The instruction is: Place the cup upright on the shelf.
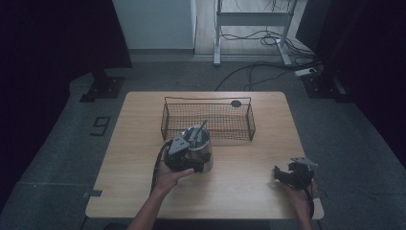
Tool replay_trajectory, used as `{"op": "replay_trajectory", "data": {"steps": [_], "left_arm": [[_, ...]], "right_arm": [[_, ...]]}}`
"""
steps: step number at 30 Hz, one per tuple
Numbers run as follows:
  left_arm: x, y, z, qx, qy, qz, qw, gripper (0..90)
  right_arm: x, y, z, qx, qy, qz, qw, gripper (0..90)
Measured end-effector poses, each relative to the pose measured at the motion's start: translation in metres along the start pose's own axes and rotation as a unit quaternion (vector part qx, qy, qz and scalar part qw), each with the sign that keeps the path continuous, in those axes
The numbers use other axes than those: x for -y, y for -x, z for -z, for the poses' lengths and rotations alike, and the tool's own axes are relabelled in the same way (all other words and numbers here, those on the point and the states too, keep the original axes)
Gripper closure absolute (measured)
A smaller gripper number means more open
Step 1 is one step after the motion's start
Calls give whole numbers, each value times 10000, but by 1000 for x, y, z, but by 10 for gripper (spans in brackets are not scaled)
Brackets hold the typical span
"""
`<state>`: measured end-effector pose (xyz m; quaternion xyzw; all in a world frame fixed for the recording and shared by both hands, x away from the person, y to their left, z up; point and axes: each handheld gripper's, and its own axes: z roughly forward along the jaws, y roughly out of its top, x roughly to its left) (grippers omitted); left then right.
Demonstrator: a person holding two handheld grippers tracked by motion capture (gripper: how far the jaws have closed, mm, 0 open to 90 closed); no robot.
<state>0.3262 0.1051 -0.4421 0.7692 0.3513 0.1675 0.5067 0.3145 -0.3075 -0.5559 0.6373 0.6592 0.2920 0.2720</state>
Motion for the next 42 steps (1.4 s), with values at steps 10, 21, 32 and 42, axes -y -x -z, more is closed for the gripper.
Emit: {"op": "replay_trajectory", "data": {"steps": [10,21,32,42], "left_arm": [[-9,-6,0,-5,28,14,10000,37],[-15,-15,5,-115,147,36,9998,37],[-19,-20,8,-178,178,30,9997,37],[-29,-23,10,-243,220,-33,9995,36]], "right_arm": [[0,0,0,8,3,-14,10000,92],[0,0,0,21,9,-21,10000,94],[0,0,0,33,11,-38,10000,96],[0,0,0,40,11,-50,10000,96]]}}
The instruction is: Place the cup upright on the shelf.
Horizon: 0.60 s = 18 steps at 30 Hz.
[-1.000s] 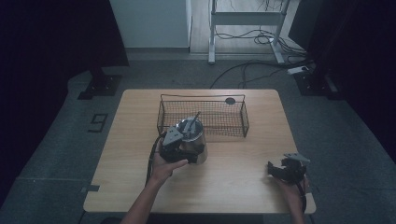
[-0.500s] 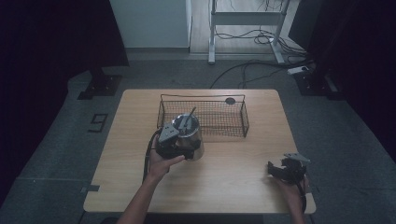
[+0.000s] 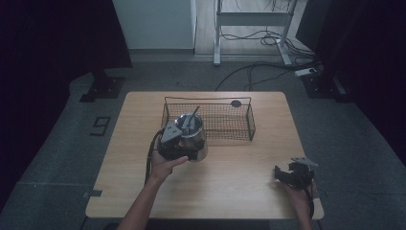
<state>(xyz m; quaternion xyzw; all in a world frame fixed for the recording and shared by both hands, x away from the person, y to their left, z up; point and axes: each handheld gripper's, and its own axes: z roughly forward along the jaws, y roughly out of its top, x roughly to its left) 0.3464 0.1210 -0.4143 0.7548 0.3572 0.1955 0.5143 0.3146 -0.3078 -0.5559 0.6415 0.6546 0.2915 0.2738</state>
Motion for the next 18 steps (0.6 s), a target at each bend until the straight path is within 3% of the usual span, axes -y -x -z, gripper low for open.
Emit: {"op": "replay_trajectory", "data": {"steps": [18], "left_arm": [[-10,-5,-2,-22,51,22,10000,37]], "right_arm": [[0,0,0,8,-1,-5,10000,98]]}}
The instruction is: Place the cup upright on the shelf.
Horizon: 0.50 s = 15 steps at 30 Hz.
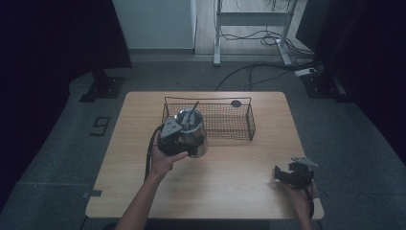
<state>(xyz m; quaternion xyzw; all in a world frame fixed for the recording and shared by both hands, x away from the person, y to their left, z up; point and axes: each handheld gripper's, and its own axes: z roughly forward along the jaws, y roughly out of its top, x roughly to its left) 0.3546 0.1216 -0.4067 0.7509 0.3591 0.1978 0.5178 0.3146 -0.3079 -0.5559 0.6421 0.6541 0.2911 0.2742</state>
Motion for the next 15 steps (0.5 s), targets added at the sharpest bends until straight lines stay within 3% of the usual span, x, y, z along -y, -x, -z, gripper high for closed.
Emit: {"op": "replay_trajectory", "data": {"steps": [15], "left_arm": [[-7,-6,-4,-58,27,63,10000,37]], "right_arm": [[0,0,0,5,1,-3,10000,99]]}}
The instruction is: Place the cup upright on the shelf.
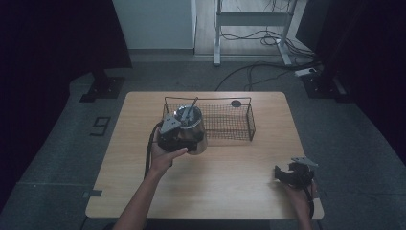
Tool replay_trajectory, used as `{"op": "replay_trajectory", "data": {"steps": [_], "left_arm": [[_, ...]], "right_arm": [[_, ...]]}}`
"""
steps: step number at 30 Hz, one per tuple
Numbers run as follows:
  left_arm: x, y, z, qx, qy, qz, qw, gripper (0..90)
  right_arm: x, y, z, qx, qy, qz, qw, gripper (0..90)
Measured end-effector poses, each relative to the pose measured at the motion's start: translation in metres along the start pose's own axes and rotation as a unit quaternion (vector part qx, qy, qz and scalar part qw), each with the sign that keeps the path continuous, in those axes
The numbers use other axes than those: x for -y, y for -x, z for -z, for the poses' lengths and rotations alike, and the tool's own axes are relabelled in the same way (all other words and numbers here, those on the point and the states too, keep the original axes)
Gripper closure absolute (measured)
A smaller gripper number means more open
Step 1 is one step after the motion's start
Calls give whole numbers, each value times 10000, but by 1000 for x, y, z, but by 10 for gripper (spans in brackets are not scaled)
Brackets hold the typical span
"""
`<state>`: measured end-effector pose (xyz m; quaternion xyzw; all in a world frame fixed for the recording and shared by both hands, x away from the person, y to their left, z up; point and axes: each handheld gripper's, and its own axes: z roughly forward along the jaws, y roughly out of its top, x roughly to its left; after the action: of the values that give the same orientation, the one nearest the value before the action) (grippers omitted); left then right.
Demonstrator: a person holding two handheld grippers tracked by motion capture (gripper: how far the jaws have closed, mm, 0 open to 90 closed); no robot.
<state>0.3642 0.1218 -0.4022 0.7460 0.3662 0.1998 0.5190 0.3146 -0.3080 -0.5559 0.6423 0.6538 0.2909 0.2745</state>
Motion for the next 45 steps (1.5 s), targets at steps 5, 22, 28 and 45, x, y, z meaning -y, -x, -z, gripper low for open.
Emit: {"op": "replay_trajectory", "data": {"steps": [5,22,28,45], "left_arm": [[-4,-2,-1,-17,15,-6,10000,37],[-12,-20,-6,-108,48,236,9997,37],[-15,-23,-10,-150,60,244,9996,37],[-25,-32,-23,-182,10,291,9994,37]], "right_arm": [[0,0,0,3,1,-2,10000,99],[0,0,0,8,-9,-4,10000,102],[0,0,0,16,2,-8,10000,103],[0,1,0,29,4,-6,10000,104]]}}
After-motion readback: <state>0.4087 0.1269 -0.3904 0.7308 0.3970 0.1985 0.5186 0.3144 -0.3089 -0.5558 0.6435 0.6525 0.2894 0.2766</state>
